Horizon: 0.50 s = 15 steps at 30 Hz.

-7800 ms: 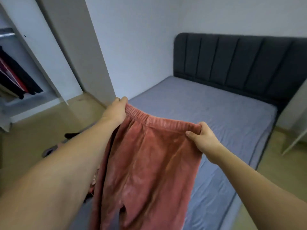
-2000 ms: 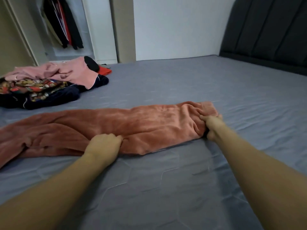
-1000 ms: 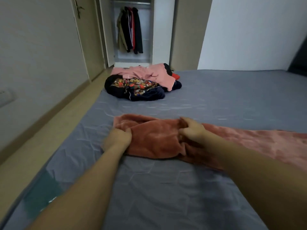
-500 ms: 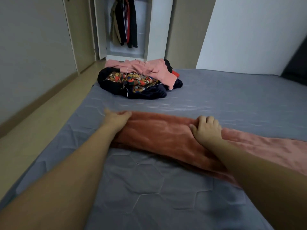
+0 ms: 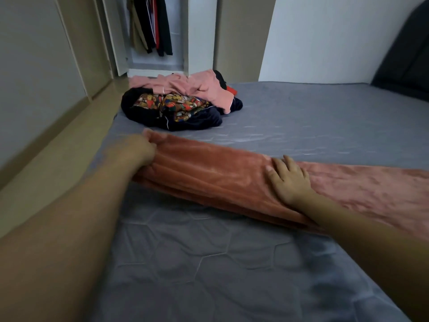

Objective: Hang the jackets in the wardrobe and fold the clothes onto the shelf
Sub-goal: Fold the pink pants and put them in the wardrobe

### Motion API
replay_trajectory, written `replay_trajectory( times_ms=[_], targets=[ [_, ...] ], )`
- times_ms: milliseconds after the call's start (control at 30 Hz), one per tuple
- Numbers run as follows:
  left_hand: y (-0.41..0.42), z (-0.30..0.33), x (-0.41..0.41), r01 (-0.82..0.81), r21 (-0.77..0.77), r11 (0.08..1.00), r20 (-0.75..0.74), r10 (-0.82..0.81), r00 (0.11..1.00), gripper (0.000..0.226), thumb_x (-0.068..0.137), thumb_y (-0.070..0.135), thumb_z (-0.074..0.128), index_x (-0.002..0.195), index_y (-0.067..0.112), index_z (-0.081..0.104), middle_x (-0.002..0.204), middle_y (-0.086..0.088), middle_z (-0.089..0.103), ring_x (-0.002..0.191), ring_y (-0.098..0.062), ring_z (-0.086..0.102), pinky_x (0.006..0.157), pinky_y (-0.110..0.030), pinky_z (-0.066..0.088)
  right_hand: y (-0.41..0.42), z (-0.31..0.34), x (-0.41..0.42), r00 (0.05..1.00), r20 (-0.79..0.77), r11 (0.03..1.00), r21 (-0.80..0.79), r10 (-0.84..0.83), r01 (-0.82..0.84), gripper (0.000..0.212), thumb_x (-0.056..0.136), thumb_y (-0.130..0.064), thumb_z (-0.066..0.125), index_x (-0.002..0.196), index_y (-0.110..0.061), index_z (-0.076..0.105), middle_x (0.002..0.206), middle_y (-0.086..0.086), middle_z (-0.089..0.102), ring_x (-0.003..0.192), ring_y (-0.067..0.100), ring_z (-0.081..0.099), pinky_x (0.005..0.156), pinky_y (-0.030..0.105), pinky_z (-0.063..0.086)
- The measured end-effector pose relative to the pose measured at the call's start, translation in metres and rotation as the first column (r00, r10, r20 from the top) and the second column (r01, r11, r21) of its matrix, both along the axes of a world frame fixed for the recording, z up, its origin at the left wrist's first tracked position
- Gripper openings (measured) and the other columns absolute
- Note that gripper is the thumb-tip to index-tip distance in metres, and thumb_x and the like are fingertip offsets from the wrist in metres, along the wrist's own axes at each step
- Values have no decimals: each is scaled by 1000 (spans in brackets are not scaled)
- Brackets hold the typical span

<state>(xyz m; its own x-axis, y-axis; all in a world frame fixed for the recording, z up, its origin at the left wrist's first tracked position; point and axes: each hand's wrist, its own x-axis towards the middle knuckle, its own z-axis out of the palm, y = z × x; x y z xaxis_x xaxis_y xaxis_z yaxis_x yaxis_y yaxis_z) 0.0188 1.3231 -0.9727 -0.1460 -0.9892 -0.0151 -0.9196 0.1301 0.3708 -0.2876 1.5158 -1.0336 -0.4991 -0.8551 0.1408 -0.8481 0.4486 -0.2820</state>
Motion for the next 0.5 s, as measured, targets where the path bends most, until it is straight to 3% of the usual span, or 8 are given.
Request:
replay_trajectory(
  times_ms=[67, 100, 233, 300, 367, 433, 500],
  targets=[
    [9, -35, 5, -13, 118, 993, -71, 22, 997, 56, 102, 39, 44, 145, 3, 39, 151, -23, 36, 136, -39, 39, 112, -41, 33, 10, 3, 4, 999, -38, 999, 40, -14, 16, 60, 98, -58, 21, 149, -28, 28, 162, 5, 11, 148, 22, 12, 118, 51, 3],
    [14, -56, 6, -36, 173, 984, -130, 59, 990, 61, 100, 44, 48, 144, 2, 42, 151, -23, 37, 136, -39, 40, 113, -42, 33, 15, 4, 6, 998, -41, 998, 40, -38, 39, 61, 98, -58, 21, 149, -27, 29, 162, 5, 11, 148, 23, 12, 118, 53, 2],
    [17, -77, 17, -162, 198, 967, -360, 225, 905, 62, 91, 47, 60, 127, -3, 59, 133, -26, 56, 120, -41, 55, 101, -42, 44, 40, 9, 2, 986, -101, 984, -128, -135, 122, 65, 96, -61, 16, 146, -23, 35, 159, 5, 24, 145, 25, 22, 116, 57, 3],
    [14, -59, 24, -220, 130, 967, -382, 254, 889, 58, 91, 44, 61, 123, -5, 60, 129, -28, 58, 118, -42, 55, 96, -42, 44, 67, 6, -13, 969, -141, 963, -207, -205, 174, 67, 95, -60, 11, 144, -23, 40, 155, 4, 32, 144, 23, 27, 116, 57, 2],
    [24, -37, 21, -262, 71, 962, -300, 271, 915, 56, 96, 43, 54, 126, -4, 58, 132, -28, 55, 121, -44, 52, 97, -44, 42, 99, -9, -24, 954, -169, 967, 24, -247, 254, 67, 95, -58, 8, 150, -26, 28, 159, 3, 22, 146, 24, 18, 117, 57, 1],
    [43, -20, 0, -181, 153, 972, -283, 218, 934, 53, 102, 39, 41, 136, -1, 50, 142, -26, 47, 130, -42, 45, 107, -45, 36, 117, -29, -30, 970, -106, 916, 320, -218, 241, 63, 97, -57, 9, 154, -29, 10, 163, -1, 6, 149, 23, 4, 117, 55, 0],
    [64, -1, -31, -68, 235, 970, -422, 165, 892, 44, 100, 32, 42, 131, 5, 57, 138, -21, 54, 125, -37, 52, 106, -45, 42, 111, -28, -36, 981, 1, 936, 300, -193, 184, 63, 98, -58, 12, 154, -29, 11, 163, -2, 5, 149, 22, 3, 117, 54, 0]
  ],
)
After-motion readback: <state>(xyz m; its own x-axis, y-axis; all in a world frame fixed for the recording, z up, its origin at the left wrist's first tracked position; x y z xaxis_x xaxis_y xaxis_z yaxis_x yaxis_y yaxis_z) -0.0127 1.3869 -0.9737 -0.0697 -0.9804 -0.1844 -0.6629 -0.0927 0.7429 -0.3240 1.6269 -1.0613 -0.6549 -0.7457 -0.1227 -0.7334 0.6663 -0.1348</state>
